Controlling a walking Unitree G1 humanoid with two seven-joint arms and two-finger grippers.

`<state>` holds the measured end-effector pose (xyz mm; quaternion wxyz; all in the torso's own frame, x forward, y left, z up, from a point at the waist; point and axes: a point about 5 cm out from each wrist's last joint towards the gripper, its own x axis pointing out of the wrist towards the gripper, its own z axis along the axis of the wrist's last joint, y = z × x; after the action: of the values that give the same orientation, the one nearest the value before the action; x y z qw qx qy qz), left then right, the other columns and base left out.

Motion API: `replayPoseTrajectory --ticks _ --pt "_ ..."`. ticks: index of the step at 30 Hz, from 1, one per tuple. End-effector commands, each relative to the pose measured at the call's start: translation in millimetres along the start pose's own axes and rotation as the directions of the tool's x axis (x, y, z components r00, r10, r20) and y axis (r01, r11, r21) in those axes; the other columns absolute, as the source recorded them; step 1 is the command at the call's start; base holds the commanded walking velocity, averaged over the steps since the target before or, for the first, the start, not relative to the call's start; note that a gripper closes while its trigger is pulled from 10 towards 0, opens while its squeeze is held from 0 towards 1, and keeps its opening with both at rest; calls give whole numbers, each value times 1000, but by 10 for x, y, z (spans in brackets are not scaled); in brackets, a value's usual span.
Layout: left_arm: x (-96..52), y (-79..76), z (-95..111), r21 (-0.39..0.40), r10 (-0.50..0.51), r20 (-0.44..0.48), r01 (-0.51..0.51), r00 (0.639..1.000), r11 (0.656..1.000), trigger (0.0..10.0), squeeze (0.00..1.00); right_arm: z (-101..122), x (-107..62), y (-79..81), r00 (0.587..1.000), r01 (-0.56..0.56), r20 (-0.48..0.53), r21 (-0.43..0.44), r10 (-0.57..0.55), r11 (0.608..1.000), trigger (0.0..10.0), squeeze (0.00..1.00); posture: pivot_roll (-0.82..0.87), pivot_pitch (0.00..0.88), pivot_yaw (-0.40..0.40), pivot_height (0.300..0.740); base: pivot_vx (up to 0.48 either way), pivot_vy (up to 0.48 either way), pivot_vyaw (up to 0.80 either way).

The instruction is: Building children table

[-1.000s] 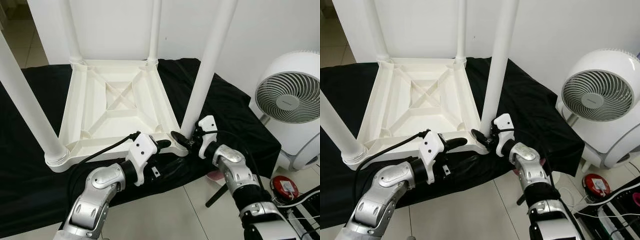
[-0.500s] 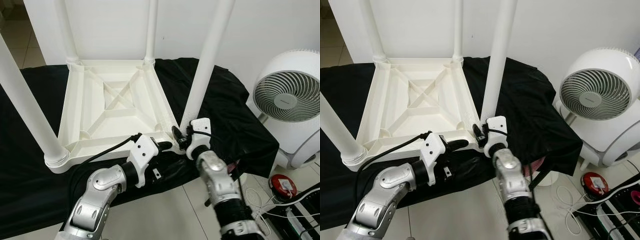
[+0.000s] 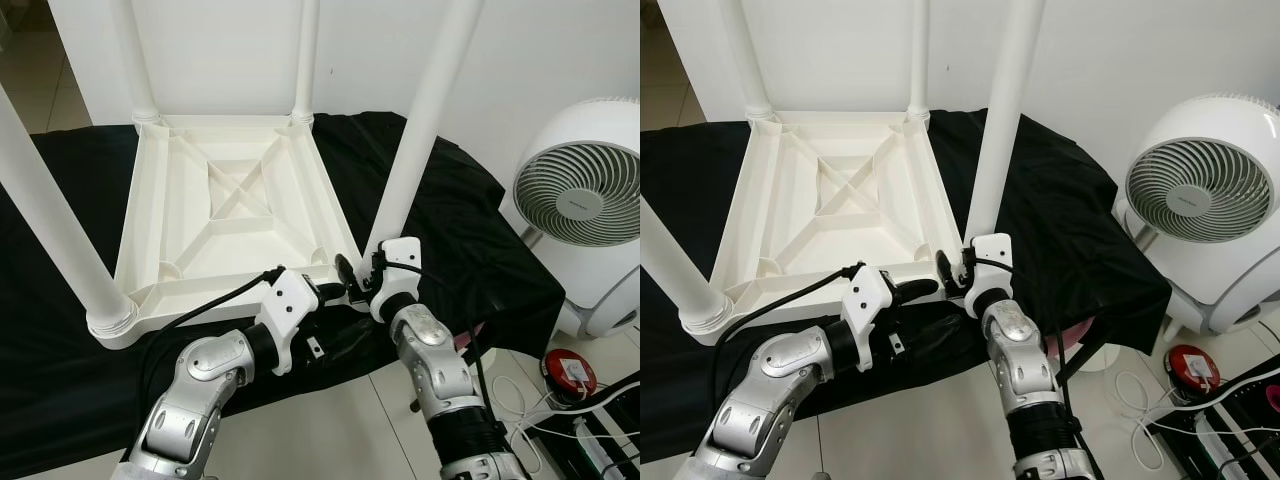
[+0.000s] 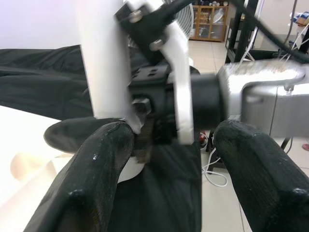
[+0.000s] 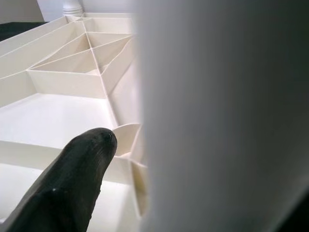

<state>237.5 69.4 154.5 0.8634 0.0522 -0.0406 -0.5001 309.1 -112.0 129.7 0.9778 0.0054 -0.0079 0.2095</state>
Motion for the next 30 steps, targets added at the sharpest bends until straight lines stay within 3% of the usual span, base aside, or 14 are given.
replayPoseTrajectory --ticks 1,2,3,4,5,9,11,15,19,24,25,26,27,30 --pt "5 45 -10 1 72 -2 -72 997 997 10000 0 33 -59 -77 998 -56 10 -17 57 998 10000 396 1 0 -88 740 0 0 0" --pt "5 45 -10 1 72 -2 -72 997 997 10000 0 33 -59 -77 998 -56 10 -17 57 998 10000 396 1 0 -88 740 0 0 0" --pt "3 49 -12 1 72 -3 -72 997 997 10000 0 55 -91 -122 995 -97 16 -50 98 994 10000 0 0 0 -86 740 0 0 0" --pt "3 49 -12 1 72 -3 -72 997 997 10000 0 55 -91 -122 995 -97 16 -50 98 994 10000 0 0 0 -86 740 0 0 0" --pt "4 65 -8 5 71 -4 -71 997 997 10000 0 82 -153 -226 974 -225 2 -86 226 971 10000 0 -5 0 -79 740 0 0 0" --pt "5 74 -6 7 70 -5 -70 998 997 10000 0 98 -180 -286 958 -285 -9 -116 286 952 10000 0 -7 0 -76 740 0 0 0" --pt "4 91 3 11 69 -4 -69 998 998 10000 0 109 -215 -402 910 -415 -58 -160 411 896 10000 0 -8 0 -72 740 0 0 0" --pt "5 101 7 13 66 -4 -66 998 998 10000 0 71 -210 -444 843 -537 -127 -159 522 829 10000 0 -6 0 -66 740 0 0 0" --pt "5 100 14 14 61 -3 -61 998 998 10000 0 26 -113 -444 801 -597 -182 -167 570 785 10000 0 0 0 -61 740 0 0 0" --pt "-2 105 17 16 61 -4 -61 998 998 10000 0 26 38 -420 811 -584 -173 -177 560 792 10000 0 8 0 -58 740 0 0 0" --pt "-6 108 16 16 62 -5 -62 998 998 10000 0 17 80 -404 811 -584 -172 -170 560 794 4941 0 9 0 -56 740 0 0 0" --pt "-6 108 16 16 62 -5 -62 998 998 10000 0 17 80 -404 811 -584 -172 -170 560 794 4941 0 9 0 -56 740 0 0 0" --pt "-7 108 16 17 62 -5 -62 998 998 10000 0 -1 109 -378 805 -592 -185 -182 564 785 0 0 11 0 -57 740 0 0 0" --pt "-8 109 16 18 63 -6 -63 998 998 10000 0 -24 140 -351 784 -619 -201 -176 587 766 0 0 11 0 -57 740 0 0 0"
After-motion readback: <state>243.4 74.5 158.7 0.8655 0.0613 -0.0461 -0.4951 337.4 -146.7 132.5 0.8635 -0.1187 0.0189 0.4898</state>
